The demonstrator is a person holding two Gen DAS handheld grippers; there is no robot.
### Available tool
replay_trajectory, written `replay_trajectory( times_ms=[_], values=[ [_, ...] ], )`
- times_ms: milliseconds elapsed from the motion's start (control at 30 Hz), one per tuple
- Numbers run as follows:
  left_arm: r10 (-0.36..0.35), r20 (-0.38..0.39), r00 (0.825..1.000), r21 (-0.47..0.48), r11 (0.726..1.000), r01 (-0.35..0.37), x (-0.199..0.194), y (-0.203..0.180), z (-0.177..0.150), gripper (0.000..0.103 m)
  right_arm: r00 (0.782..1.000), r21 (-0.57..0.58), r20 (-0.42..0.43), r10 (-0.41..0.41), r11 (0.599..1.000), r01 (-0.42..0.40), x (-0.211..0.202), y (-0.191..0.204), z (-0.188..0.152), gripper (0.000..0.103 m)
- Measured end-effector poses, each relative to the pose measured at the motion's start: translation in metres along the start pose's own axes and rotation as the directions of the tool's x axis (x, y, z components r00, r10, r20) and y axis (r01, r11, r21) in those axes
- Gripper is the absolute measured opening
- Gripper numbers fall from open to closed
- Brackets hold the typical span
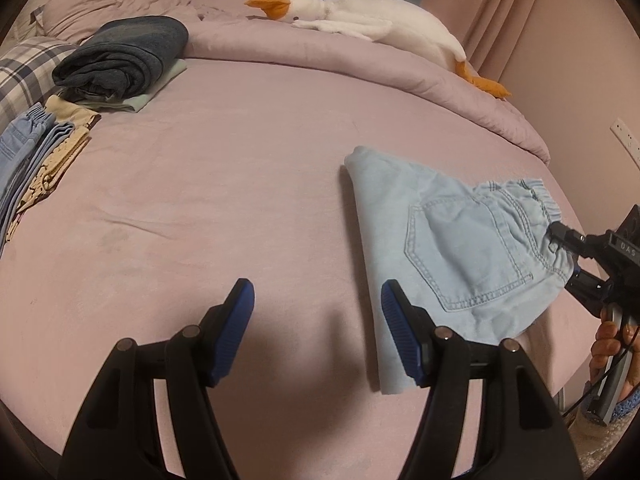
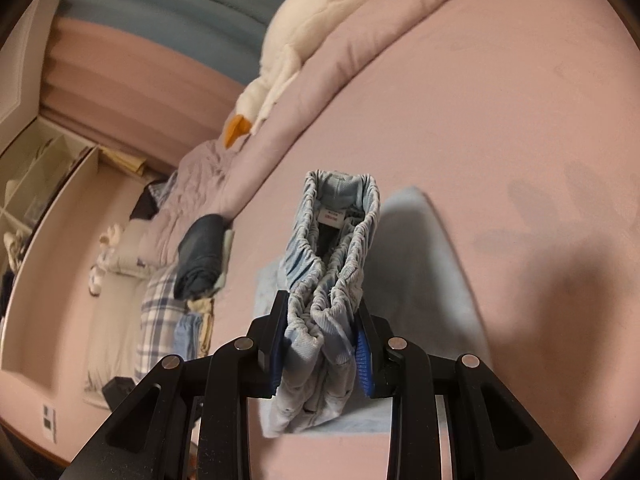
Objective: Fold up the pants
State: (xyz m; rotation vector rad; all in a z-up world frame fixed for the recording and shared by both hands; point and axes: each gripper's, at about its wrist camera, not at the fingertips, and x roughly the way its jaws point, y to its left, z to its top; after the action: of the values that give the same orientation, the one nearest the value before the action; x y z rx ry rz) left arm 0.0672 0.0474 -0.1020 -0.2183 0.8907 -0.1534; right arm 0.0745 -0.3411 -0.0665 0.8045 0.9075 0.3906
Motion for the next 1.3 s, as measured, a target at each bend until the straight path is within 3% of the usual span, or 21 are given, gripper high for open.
replay_trajectory(
  times_ms=[133, 200, 300, 433, 567, 700, 733, 767, 833, 900, 933, 967, 1100, 1167, 1267, 1300],
  values=[
    [-0.007, -0.005, 1.000, 0.011, 1.000, 0.007, 0.009, -0.004, 0.005, 0.066, 0.996, -0.002, -0.039, -0.074, 0.997, 0.074, 0.010, -0.018, -0.002, 0.031],
    [-0.015, -0.005, 1.000, 0.020, 1.000, 0.015, 0.013, -0.007, 0.009, 0.066, 0.981, -0.023, -0.072, -0.179, 0.984, 0.178, 0.018, -0.026, -0.005, 0.031],
    [-0.034, 0.002, 0.999, 0.045, 0.998, 0.034, 0.018, -0.013, 0.015, 0.064, 0.977, -0.030, -0.089, -0.195, 0.981, 0.193, 0.019, -0.034, -0.008, 0.037],
    [-0.051, 0.013, 0.999, 0.077, 0.996, 0.049, 0.027, -0.017, 0.029, 0.064, 0.950, -0.130, -0.026, -0.311, 0.943, 0.305, 0.004, -0.022, -0.006, 0.062],
    [-0.091, 0.026, 0.995, 0.092, 0.992, 0.089, 0.037, -0.021, 0.046, 0.058, 0.886, -0.287, 0.142, -0.442, 0.838, 0.464, -0.005, 0.015, -0.018, 0.062],
    [-0.122, 0.016, 0.992, 0.077, 0.990, 0.120, 0.052, -0.024, 0.065, 0.048, 0.821, -0.431, 0.345, -0.454, 0.701, 0.568, -0.007, 0.053, -0.033, 0.062],
    [-0.136, 0.008, 0.991, 0.079, 0.988, 0.134, 0.056, -0.027, 0.070, 0.042, 0.820, -0.463, 0.369, -0.437, 0.679, 0.570, -0.005, 0.061, -0.036, 0.062],
    [-0.148, 0.004, 0.989, 0.084, 0.986, 0.147, 0.060, -0.030, 0.074, 0.036, 0.843, -0.508, 0.362, -0.398, 0.674, 0.536, -0.003, 0.068, -0.039, 0.062],
    [-0.175, -0.009, 0.985, 0.114, 0.978, 0.174, 0.068, -0.039, 0.081, 0.026, 0.917, -0.595, 0.254, -0.306, 0.698, 0.398, 0.011, 0.080, -0.044, 0.062],
    [-0.195, -0.038, 0.980, 0.129, 0.972, 0.198, 0.078, -0.045, 0.085, 0.014, 0.962, -0.652, 0.129, -0.241, 0.710, 0.266, 0.030, 0.088, -0.056, 0.050],
    [-0.205, -0.063, 0.977, 0.129, 0.969, 0.212, 0.085, -0.047, 0.087, 0.007, 0.973, -0.672, 0.075, -0.220, 0.709, 0.213, 0.040, 0.092, -0.062, 0.034],
    [-0.207, -0.079, 0.975, 0.126, 0.968, 0.216, 0.091, -0.048, 0.088, 0.007, 0.979, -0.687, 0.023, -0.204, 0.708, 0.164, 0.050, 0.096, -0.069, 0.026],
    [-0.199, -0.124, 0.972, 0.104, 0.972, 0.212, 0.111, -0.047, 0.092, 0.007, 0.977, -0.729, -0.119, -0.176, 0.684, 0.034, 0.080, 0.104, -0.091, 0.020],
    [-0.191, -0.133, 0.973, 0.106, 0.973, 0.206, 0.117, -0.046, 0.092, 0.007, 0.969, -0.742, -0.158, -0.189, 0.670, 0.010, 0.090, 0.104, -0.099, 0.018],
    [-0.167, -0.151, 0.974, 0.124, 0.975, 0.186, 0.128, -0.047, 0.089, 0.006, 0.936, -0.748, -0.223, -0.271, 0.663, 0.014, 0.113, 0.097, -0.110, 0.017],
    [-0.165, -0.157, 0.974, 0.123, 0.975, 0.185, 0.132, -0.047, 0.087, 0.006, 0.936, -0.749, -0.224, -0.271, 0.662, 0.012, 0.114, 0.091, -0.111, 0.017]
  ],
)
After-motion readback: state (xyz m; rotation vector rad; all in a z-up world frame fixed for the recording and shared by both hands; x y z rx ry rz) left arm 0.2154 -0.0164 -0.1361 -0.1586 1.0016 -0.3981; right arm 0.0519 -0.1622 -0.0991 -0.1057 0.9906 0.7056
